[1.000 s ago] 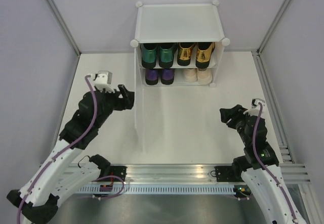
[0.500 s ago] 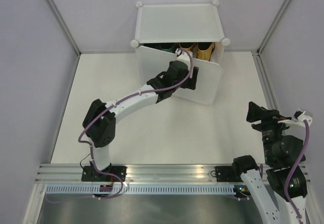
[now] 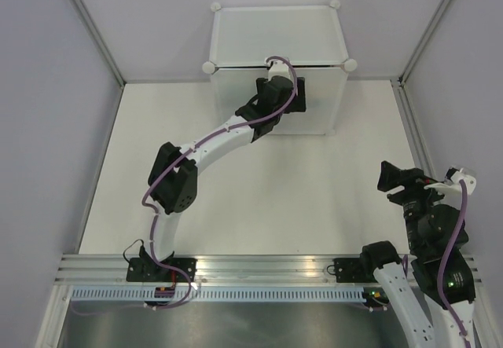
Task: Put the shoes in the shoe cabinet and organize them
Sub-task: Close the shoe cabinet at the center of the board, then reset both arms
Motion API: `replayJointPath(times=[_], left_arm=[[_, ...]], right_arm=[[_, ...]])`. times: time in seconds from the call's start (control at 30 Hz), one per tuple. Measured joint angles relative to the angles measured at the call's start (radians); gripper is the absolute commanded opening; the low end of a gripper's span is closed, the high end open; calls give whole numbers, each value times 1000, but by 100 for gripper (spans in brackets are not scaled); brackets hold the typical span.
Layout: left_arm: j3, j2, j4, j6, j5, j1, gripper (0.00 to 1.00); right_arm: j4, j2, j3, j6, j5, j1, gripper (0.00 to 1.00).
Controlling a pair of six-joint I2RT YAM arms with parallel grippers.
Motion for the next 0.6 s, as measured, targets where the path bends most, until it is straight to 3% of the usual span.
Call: replayJointPath(times=[0.13,0.3,0.6], left_arm=[[-69,-43,10,1,75,5,100],[-374,-288,27,13,112,-6,100],[-700,-1063,-29,81,120,-49,100]], right_arm=[[-1,4,0,-11,-29,0,79],[6,78,-6,-9,-111,0,93],[52,336,-13,-9,-212,0,98]])
